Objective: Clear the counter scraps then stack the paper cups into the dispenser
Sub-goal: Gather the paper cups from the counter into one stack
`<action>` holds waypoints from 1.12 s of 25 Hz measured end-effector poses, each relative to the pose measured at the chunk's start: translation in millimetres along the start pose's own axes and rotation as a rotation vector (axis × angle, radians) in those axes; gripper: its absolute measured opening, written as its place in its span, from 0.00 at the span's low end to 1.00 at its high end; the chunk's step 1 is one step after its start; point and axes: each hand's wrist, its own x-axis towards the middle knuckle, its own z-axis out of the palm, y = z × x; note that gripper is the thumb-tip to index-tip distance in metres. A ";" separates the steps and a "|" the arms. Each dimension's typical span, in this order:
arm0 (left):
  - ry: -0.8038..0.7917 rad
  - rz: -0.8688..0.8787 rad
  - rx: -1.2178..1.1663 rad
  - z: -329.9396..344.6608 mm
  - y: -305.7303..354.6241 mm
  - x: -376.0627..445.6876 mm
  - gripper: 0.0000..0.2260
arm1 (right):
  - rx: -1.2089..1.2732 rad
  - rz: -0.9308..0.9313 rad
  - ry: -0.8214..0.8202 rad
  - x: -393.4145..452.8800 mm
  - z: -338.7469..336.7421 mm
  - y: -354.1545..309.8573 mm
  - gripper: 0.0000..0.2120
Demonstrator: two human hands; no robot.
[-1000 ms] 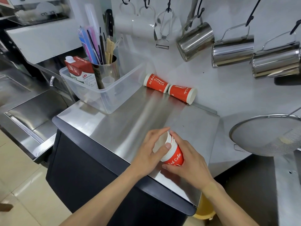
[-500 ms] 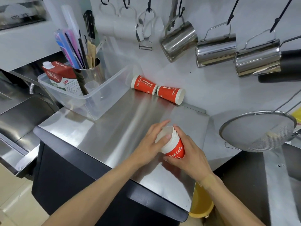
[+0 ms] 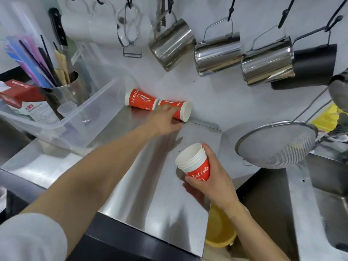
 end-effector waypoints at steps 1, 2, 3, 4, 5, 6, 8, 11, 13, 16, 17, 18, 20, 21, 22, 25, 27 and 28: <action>-0.003 0.040 0.110 0.7 0.4 11.2 0.33 | 0.005 0.001 0.005 0.3 -0.1 0.8 0.46; -0.007 0.080 0.201 1.8 0.5 20.4 0.34 | 0.007 0.003 0.009 0.3 0.0 1.5 0.46; -0.018 0.112 0.266 3.6 0.5 28.3 0.35 | 0.007 0.007 0.011 0.7 0.1 2.3 0.46; -0.033 0.133 0.310 6.1 0.6 34.9 0.36 | 0.003 0.012 0.011 1.0 0.1 3.3 0.46; -0.050 0.140 0.339 9.0 1.1 40.9 0.37 | -0.001 0.016 0.011 1.6 0.2 4.3 0.46; -0.066 0.141 0.358 11.7 2.6 46.3 0.37 | -0.005 0.020 0.012 2.2 0.5 5.3 0.46; -0.102 0.142 0.393 16.0 6.1 54.3 0.37 | -0.002 0.027 0.016 2.7 2.2 6.8 0.46; -0.139 0.175 0.467 19.4 10.0 60.8 0.35 | 0.015 0.037 0.010 4.5 5.2 9.9 0.47; -0.106 0.188 0.477 20.6 10.9 63.0 0.29 | 0.013 0.039 0.008 4.1 6.0 10.8 0.47; -0.013 0.214 0.493 19.6 11.2 62.4 0.21 | 0.011 0.032 0.001 3.0 4.4 10.3 0.46; 0.014 0.223 0.496 17.8 10.2 60.8 0.20 | 0.018 0.037 0.002 3.2 3.6 9.4 0.46; 0.040 0.231 0.489 15.5 8.1 58.0 0.20 | 0.021 0.044 0.006 3.4 2.9 8.0 0.46; 0.096 0.234 0.416 8.8 2.1 49.5 0.20 | 0.004 0.052 0.022 3.3 2.5 4.4 0.46; 0.138 0.222 0.338 5.0 -0.8 42.9 0.20 | -0.013 0.050 0.031 3.1 2.6 2.9 0.46; 0.192 0.196 0.233 2.0 -2.9 34.7 0.19 | -0.027 0.046 0.038 3.0 2.8 1.8 0.46; 0.352 0.054 -0.164 -3.6 -3.4 2.1 0.18 | -0.042 0.048 0.036 2.9 2.9 0.7 0.45; 0.438 -0.027 -0.445 -8.8 -2.4 -25.8 0.16 | -0.058 0.040 0.022 2.0 3.6 -1.8 0.44; 0.472 -0.076 -0.571 -12.7 -2.1 -41.3 0.16 | -0.068 0.031 0.014 1.5 4.3 -3.1 0.44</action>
